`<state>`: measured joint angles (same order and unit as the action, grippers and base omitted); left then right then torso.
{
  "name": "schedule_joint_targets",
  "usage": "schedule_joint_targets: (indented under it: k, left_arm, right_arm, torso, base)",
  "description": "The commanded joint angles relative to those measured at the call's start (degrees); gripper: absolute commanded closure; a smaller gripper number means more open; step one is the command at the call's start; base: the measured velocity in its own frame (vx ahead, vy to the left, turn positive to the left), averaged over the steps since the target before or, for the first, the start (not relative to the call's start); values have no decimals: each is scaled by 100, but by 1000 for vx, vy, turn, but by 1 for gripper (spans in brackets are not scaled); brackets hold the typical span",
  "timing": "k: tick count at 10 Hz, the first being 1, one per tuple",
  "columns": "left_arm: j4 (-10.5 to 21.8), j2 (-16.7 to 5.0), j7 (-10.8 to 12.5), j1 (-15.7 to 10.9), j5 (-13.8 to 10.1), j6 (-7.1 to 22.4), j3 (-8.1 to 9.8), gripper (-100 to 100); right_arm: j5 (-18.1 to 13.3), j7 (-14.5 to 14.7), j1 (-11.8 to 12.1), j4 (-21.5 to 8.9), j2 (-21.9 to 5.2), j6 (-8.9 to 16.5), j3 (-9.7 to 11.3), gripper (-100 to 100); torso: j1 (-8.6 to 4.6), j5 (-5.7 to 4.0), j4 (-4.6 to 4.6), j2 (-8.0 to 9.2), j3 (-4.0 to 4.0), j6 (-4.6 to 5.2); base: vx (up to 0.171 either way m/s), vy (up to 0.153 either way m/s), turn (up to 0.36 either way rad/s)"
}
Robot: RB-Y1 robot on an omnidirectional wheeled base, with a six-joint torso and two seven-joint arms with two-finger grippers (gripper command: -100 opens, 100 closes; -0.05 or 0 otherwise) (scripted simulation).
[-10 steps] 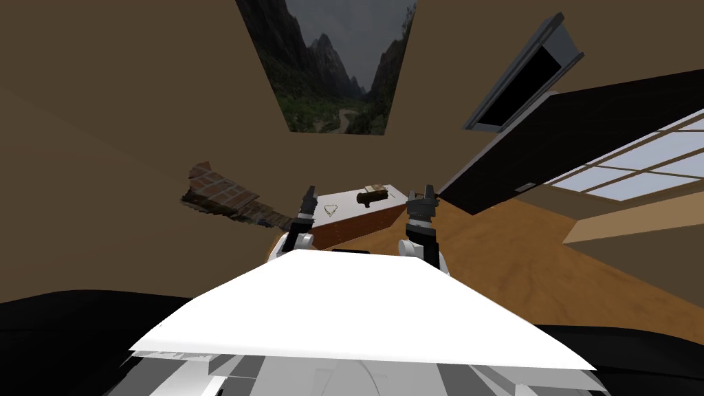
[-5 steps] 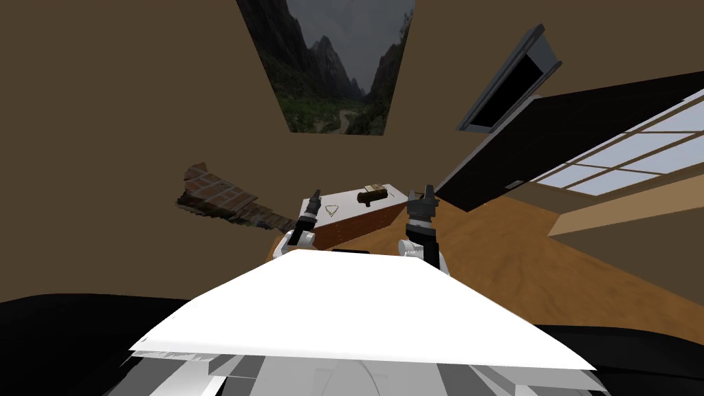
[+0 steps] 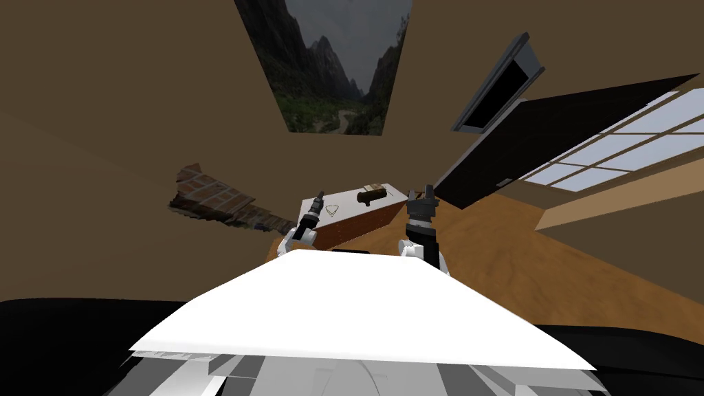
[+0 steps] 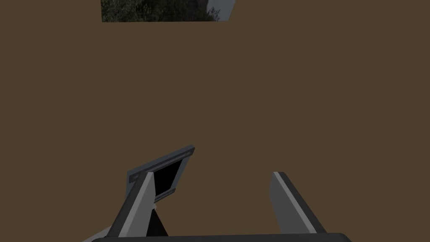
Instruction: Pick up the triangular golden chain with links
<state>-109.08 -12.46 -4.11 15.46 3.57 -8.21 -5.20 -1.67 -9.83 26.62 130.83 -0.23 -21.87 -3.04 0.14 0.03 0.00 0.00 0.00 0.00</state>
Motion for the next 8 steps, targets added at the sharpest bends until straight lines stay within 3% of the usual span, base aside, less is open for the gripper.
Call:
schedule_joint_targets:
  k: [1,2,8]
  left_arm:
    - [286,-87,68,-216,2,286,-47,-100]
    - [286,-87,68,-216,2,335,-47,-100]
    - [1148,-269,276,-826,29,1328,-244,-100]
  right_arm:
    - [0,0,0,0,0,0,0,0]
    - [0,0,0,0,0,0,0,0]
    - [0,0,0,0,0,0,0,0]
  torso:
    - [0,0,0,0,0,0]
    - [5,1,1,3,2,1]
    - [1,1,0,-2,-1,-1]
  base:
    - [-22,52,-129]
    - [-16,48,-42]
    - [-11,51,-92]
